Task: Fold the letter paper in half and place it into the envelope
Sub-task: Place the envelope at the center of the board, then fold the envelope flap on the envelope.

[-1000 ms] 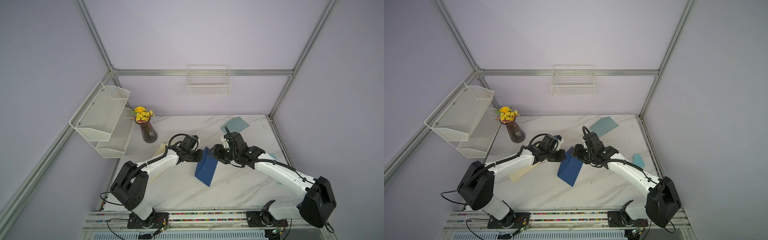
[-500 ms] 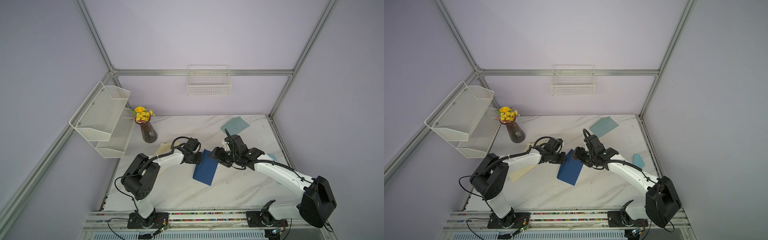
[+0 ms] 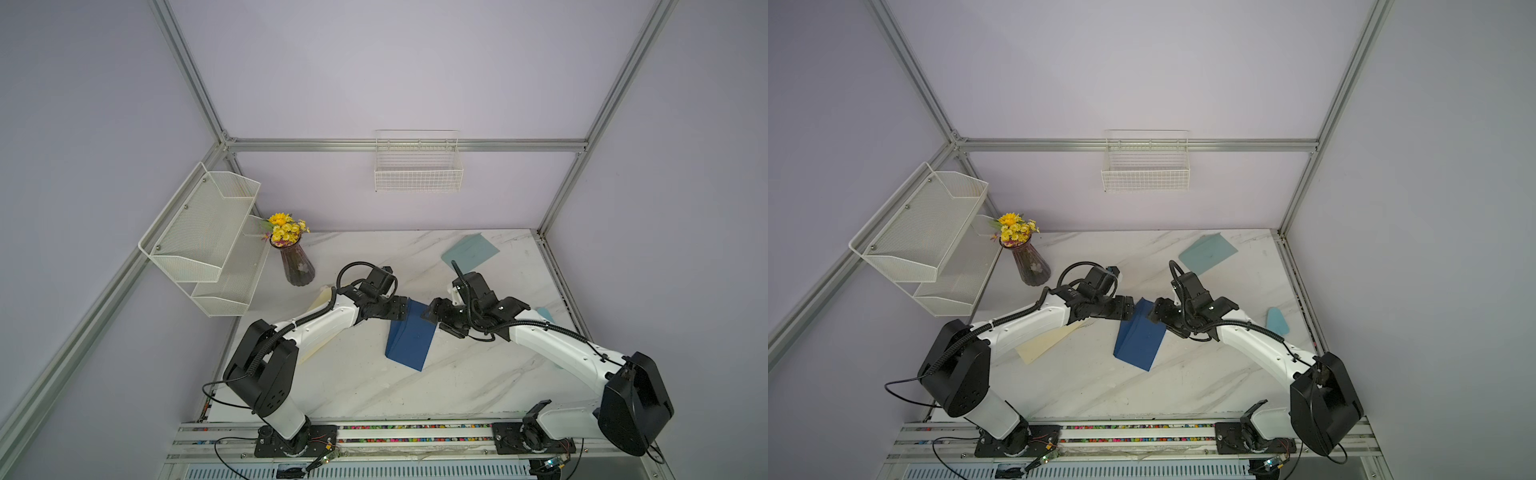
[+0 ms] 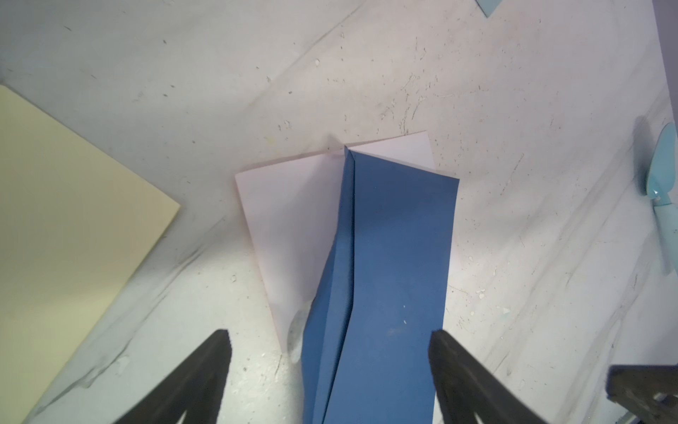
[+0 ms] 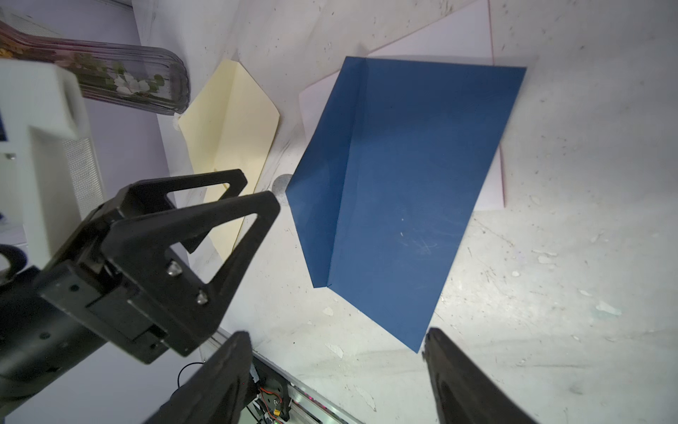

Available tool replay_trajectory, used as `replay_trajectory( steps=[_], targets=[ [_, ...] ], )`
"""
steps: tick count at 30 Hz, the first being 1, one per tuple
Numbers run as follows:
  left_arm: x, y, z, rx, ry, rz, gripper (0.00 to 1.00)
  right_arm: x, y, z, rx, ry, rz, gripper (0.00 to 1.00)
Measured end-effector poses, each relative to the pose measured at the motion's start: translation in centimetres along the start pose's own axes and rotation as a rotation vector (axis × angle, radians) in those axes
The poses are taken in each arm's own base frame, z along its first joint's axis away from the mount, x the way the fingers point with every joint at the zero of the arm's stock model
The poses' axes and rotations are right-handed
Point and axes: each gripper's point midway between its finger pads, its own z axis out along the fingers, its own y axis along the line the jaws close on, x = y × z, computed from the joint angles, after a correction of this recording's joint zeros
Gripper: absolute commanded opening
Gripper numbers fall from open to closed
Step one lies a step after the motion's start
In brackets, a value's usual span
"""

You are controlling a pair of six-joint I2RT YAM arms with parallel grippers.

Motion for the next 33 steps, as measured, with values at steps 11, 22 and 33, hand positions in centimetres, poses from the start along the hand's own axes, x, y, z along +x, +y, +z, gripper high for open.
replay_trajectory(
  steps=[11,22,33],
  targets=[
    [2.0,5.2,0.1,-0.078,0.042,-0.059,0.0,-0.1,-0.7,0.7,0.021,0.013,0.005,0.78],
    [4.1,4.2,3.0,-0.025,0.134,-0.063,0.0,-0.2,-1.0,0.9,0.031,0.017,0.014,0.76],
    [5.3,1.0,3.1,0.033,0.151,-0.021,0.0,0.8,-4.5,5.5,0.133,0.112,0.058,0.05]
  ],
)
